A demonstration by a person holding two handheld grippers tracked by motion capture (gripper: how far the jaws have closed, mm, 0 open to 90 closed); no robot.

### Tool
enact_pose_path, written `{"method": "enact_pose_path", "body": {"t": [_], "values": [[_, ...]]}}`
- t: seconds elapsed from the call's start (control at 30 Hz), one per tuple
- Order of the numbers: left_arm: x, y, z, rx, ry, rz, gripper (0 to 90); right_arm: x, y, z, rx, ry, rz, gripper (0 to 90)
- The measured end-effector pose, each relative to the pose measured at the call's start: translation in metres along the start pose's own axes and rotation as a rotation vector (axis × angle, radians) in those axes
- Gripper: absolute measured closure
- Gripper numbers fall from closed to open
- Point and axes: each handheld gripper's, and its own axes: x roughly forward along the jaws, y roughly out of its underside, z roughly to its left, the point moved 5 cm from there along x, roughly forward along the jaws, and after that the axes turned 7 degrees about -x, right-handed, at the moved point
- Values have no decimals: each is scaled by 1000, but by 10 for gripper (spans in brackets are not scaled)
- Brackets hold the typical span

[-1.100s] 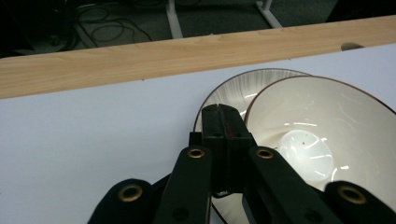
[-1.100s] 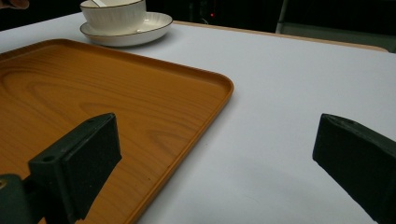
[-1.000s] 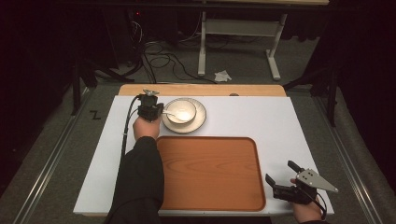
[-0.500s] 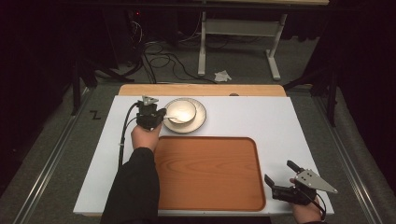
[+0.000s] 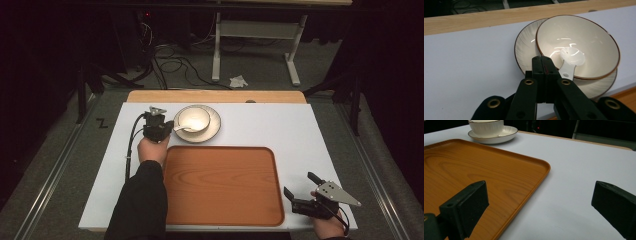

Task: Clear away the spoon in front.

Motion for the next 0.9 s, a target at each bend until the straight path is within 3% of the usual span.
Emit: {"method": "enact_pose_path", "body": {"t": [0.4, 0.7, 0.87, 0.9], "values": [[-8, 11, -24, -3, 79, -14, 900, 0, 0, 0, -2, 0, 1, 16], [-24, 11, -29, 1, 114, -46, 898, 0, 0, 1, -11, -7, 2, 16], [-31, 16, -32, -2, 132, -47, 789, 0, -1, 1, -8, -3, 2, 16], [-33, 17, -32, -18, 139, -53, 752, -1, -1, 0, -7, -2, -1, 16]]}}
